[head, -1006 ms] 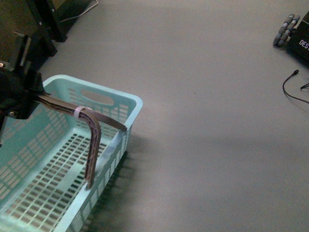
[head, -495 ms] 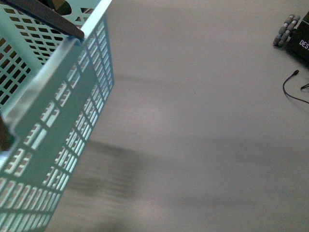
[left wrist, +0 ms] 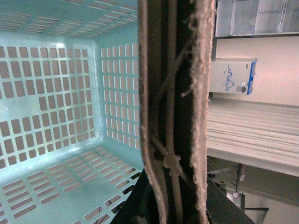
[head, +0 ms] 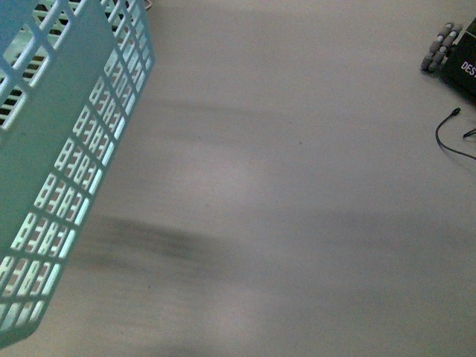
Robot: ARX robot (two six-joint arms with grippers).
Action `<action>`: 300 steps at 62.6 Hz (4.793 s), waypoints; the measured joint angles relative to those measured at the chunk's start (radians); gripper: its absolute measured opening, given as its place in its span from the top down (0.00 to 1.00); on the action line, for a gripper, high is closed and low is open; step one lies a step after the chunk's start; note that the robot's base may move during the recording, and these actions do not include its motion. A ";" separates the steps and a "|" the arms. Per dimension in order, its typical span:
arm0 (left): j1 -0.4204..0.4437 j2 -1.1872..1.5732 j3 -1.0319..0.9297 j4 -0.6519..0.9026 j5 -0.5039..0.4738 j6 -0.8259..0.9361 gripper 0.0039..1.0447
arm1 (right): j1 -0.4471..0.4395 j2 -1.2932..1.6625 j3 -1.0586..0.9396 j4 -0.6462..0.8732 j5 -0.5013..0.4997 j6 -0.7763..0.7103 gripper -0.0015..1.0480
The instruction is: Pick lemon and mango into basket
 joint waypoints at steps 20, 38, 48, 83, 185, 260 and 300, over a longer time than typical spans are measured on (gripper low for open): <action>0.000 0.000 0.000 -0.001 -0.003 0.004 0.94 | 0.000 0.000 0.000 0.000 0.000 0.000 0.08; 0.000 0.003 0.000 -0.001 0.000 0.002 0.94 | 0.000 0.000 0.000 0.000 0.000 0.000 0.08; 0.000 0.003 0.000 -0.001 -0.003 0.003 0.94 | 0.000 0.000 0.000 0.000 0.000 0.000 0.08; 0.000 0.003 0.000 -0.001 -0.001 0.002 0.94 | 0.000 0.000 0.000 0.000 0.000 0.000 0.08; -0.002 0.000 0.000 -0.001 -0.001 -0.004 0.94 | 0.000 0.000 0.000 0.000 0.003 0.000 0.08; 0.000 0.002 0.000 -0.001 0.001 0.001 0.94 | 0.000 0.000 0.000 0.000 0.000 0.000 0.08; 0.000 0.002 0.000 -0.002 0.000 0.001 0.94 | 0.000 0.000 0.000 0.000 0.000 0.000 0.08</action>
